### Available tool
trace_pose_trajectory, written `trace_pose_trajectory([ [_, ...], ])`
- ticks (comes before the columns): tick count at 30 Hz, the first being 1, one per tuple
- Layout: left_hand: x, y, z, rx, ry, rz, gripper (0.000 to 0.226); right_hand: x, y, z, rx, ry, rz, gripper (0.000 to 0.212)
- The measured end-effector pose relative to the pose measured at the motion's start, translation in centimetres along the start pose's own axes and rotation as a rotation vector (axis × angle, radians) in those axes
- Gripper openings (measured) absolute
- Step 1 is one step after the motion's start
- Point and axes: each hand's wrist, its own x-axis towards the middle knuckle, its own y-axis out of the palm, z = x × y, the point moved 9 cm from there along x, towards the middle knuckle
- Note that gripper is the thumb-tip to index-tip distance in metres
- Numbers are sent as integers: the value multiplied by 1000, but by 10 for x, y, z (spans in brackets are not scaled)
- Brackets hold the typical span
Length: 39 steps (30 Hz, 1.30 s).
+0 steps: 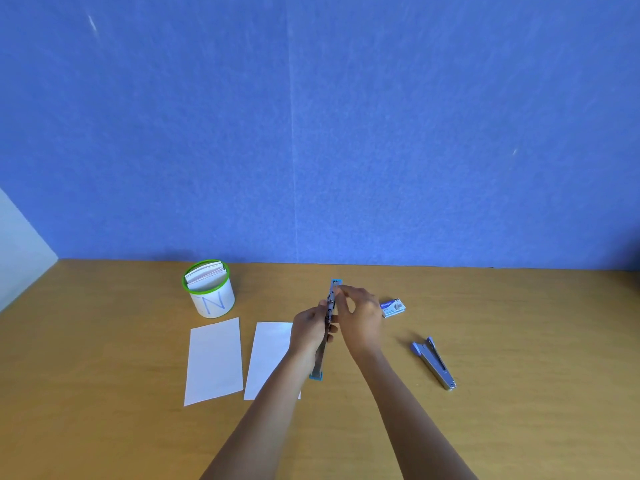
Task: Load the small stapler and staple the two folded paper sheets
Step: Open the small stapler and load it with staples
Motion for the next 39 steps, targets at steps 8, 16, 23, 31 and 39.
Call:
trace_pose_trajectory([
  [8,7,-6,12,437,123,-14,28,-14,32,-46,1041,1002,117,37],
  [16,6,-1,21,789,264,-73,26,-16,38,-48,961,917,220,35],
  [23,6,0,29,919,343,-128,28,-13,37,-50,999,853,162,22],
  [31,3,-1,13,799,432,-161,15,-10,35,-52,696,717,211,12],
  [39,11,11,10,-319,-200,71,18,-4,27,-34,389,401,178,17],
])
